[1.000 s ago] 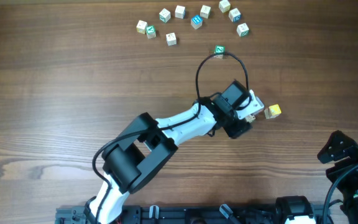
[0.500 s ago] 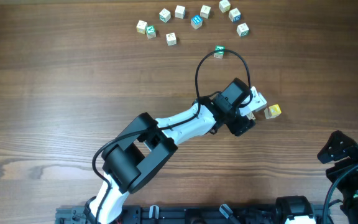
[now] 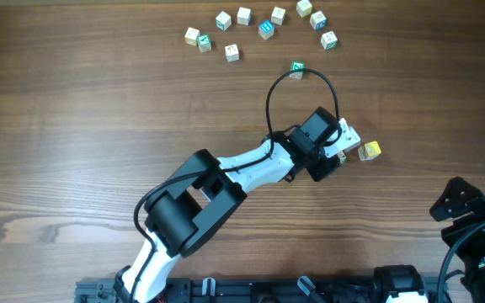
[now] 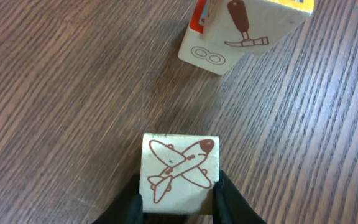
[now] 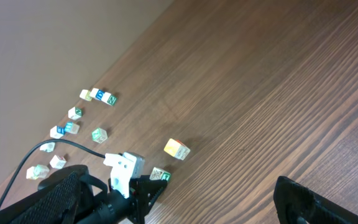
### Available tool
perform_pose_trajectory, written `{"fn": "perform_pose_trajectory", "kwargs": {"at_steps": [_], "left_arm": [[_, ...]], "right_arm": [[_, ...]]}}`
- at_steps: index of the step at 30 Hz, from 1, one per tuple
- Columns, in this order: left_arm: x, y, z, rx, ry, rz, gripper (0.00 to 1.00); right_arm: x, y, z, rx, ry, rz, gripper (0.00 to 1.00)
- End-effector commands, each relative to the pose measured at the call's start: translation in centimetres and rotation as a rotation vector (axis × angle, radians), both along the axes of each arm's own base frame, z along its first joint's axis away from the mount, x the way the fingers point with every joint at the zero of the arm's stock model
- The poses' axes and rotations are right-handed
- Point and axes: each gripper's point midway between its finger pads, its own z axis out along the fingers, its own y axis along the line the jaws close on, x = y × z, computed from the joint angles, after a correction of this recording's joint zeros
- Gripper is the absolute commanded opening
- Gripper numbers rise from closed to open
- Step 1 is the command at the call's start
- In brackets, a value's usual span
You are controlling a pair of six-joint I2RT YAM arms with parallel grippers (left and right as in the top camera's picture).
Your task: Form a tower
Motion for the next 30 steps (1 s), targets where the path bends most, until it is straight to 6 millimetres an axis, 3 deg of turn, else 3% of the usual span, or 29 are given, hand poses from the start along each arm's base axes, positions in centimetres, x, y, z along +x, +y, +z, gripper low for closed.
{"fn": "perform_pose_trajectory", "kwargs": {"at_steps": [1,4,6,12,15,18,19,24,26,28,30], "left_arm": [[0.6,1.2,2.1,0.036,-0.046,0.044,0.13],[1.9,2.8,6.8,0.053,-0.149,0.116,0.16],[1.7,3.1,8.0,0.049,-0.156,0.119,0.20],[-2.6,1.3,8.1,-0.019,-0.013,-0.021,0.22],[-3.7,0.6,8.1,-0.028,0.001,-0.054,0.25],[-4.9,-0.2,7.1,-0.030,0.031,-0.090,0.28],[-5.8,-0.4,5.4,-0.001,0.053,-0.106,0.28],[-5.9,0.1,1.6,0.068,0.090,-0.099,0.32],[-5.4,0.2,1.4,0.083,0.065,-0.080,0.34],[-4.8,0.4,1.4,0.095,0.037,-0.061,0.45],[-4.4,0.6,1.3,0.110,0.019,-0.045,0.48]], "right_arm": [[0.1,0.1,-0.3,0.012,0.005,0.000,1.00],[0.1,0.1,-0.3,0.012,0.005,0.001,0.99],[0.1,0.1,-0.3,0.012,0.006,0.001,1.00],[-0.1,0.1,-0.5,0.007,0.021,0.003,1.00],[-0.1,0.1,-0.5,0.008,0.020,0.003,1.00],[-0.1,0.1,-0.5,0.008,0.020,0.003,0.99],[-0.1,0.1,-0.5,0.008,0.020,0.003,1.00],[-0.1,0.1,-0.5,0.008,0.018,0.003,0.99],[-0.1,0.1,-0.5,0.008,0.017,0.003,1.00],[0.0,0.1,-0.5,0.008,0.016,0.003,0.99],[0.0,0.2,-0.4,0.012,0.012,0.007,1.00]]}}
